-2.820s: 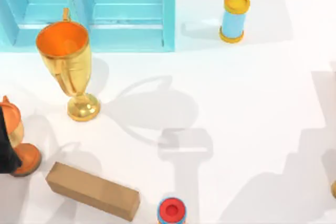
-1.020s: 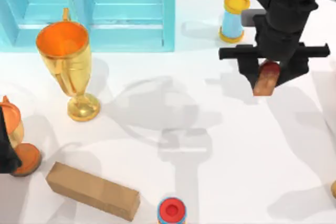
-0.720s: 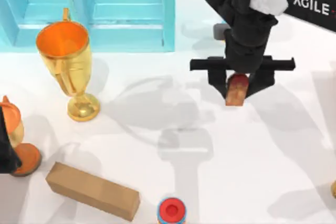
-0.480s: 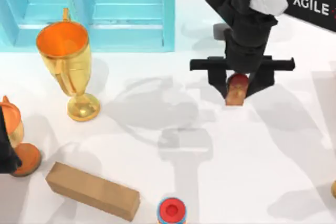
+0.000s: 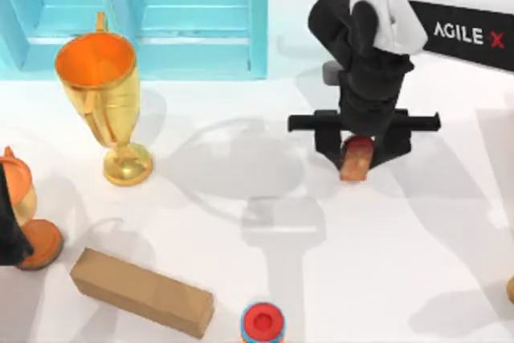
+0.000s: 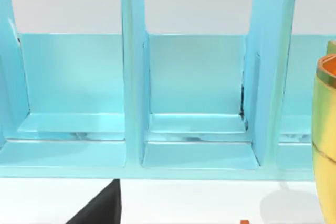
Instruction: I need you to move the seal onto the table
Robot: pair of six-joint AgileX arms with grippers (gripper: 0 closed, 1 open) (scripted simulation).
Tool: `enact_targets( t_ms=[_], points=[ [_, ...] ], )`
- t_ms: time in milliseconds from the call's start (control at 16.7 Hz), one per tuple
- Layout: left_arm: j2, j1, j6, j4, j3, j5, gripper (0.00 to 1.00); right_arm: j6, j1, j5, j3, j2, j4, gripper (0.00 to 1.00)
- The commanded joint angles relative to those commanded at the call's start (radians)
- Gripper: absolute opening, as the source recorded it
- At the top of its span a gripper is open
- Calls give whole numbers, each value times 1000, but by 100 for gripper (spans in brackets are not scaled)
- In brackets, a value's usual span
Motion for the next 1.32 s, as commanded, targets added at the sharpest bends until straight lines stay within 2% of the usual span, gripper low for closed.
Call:
enact_targets(
  t_ms=[180, 960, 1320],
  points=[
    [0, 0, 0, 0, 0, 0, 100, 0, 0, 0, -1, 0, 1, 0],
    [0, 0, 0, 0, 0, 0, 100, 0, 0, 0, -1, 0, 1, 98],
    [0, 0, 0, 0, 0, 0, 100, 0, 0, 0, -1, 0, 1, 100]
  ],
)
